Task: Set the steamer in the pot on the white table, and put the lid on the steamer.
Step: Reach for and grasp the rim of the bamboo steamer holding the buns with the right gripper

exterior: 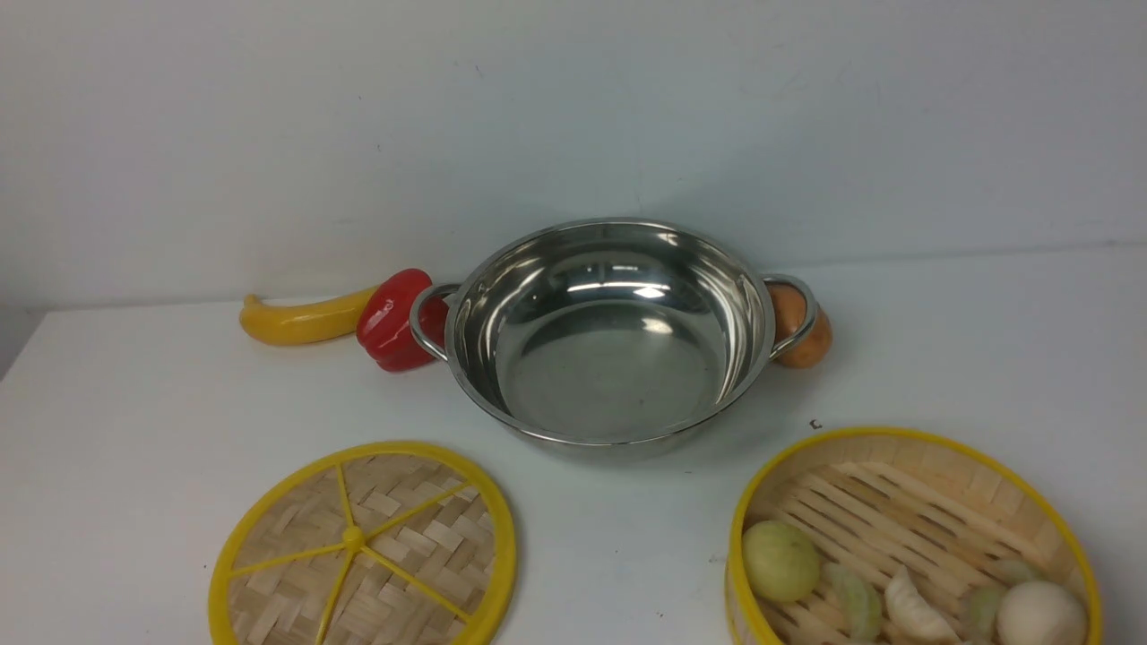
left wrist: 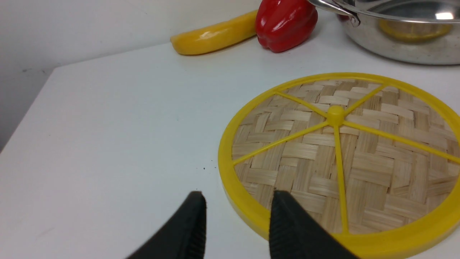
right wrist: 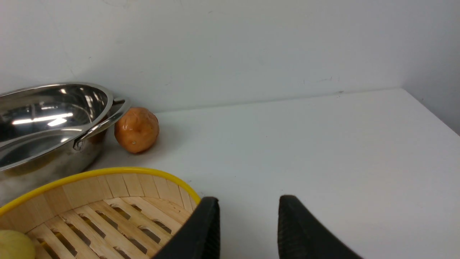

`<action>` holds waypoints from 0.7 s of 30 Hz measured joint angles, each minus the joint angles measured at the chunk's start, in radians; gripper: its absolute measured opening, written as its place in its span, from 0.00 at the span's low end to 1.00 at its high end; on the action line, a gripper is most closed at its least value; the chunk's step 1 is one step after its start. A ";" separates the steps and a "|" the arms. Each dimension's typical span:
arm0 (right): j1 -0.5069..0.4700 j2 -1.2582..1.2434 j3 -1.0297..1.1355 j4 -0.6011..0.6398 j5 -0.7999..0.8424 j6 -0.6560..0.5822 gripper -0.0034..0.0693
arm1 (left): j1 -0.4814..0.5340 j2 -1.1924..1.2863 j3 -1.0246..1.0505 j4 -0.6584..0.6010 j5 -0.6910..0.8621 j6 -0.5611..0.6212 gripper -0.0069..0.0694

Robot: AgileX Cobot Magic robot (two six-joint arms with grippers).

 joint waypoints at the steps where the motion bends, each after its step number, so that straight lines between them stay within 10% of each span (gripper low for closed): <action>1: 0.000 0.000 0.000 0.000 0.000 0.000 0.38 | 0.000 0.000 0.000 0.000 0.000 0.000 0.41; 21: 0.000 0.000 0.000 -0.100 0.000 -0.026 0.38 | 0.000 0.000 0.000 0.000 0.000 0.000 0.41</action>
